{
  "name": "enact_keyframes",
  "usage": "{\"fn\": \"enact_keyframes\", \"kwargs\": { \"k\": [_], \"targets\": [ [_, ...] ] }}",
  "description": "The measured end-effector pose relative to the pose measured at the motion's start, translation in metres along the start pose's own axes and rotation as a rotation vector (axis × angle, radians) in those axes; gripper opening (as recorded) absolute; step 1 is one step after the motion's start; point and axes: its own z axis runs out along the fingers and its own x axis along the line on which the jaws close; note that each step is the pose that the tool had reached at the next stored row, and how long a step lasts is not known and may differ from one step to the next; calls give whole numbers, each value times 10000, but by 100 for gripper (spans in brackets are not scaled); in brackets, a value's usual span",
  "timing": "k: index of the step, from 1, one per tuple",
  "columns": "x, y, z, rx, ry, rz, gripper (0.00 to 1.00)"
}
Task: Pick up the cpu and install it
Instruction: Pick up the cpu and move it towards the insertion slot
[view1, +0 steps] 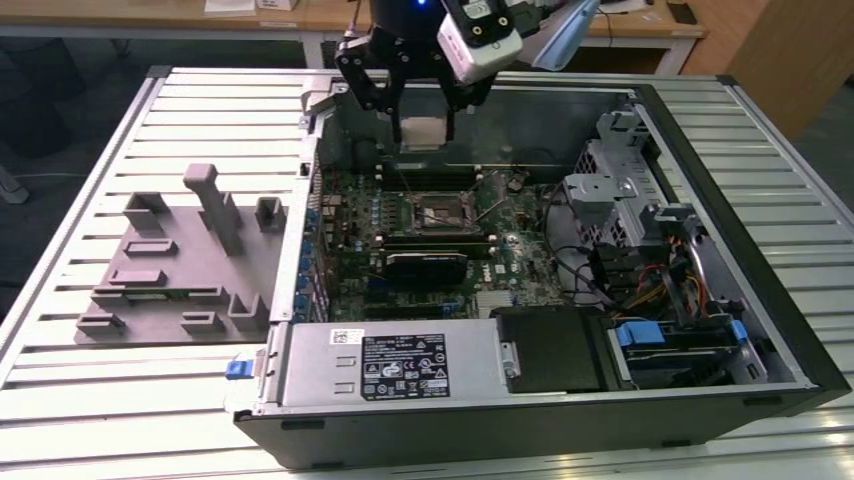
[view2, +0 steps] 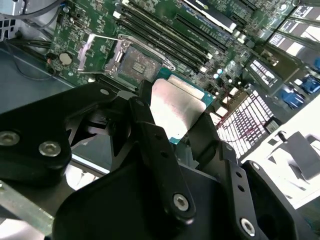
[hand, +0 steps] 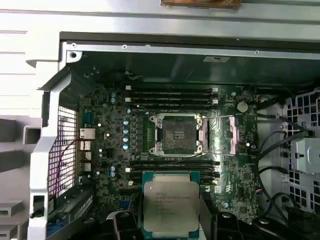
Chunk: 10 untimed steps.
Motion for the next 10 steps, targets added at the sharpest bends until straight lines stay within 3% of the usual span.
{"fn": "enact_keyframes", "kwargs": {
  "k": [10],
  "targets": [
    [-134, -3, 104, 3, 68, 5, 54]
  ]
}}
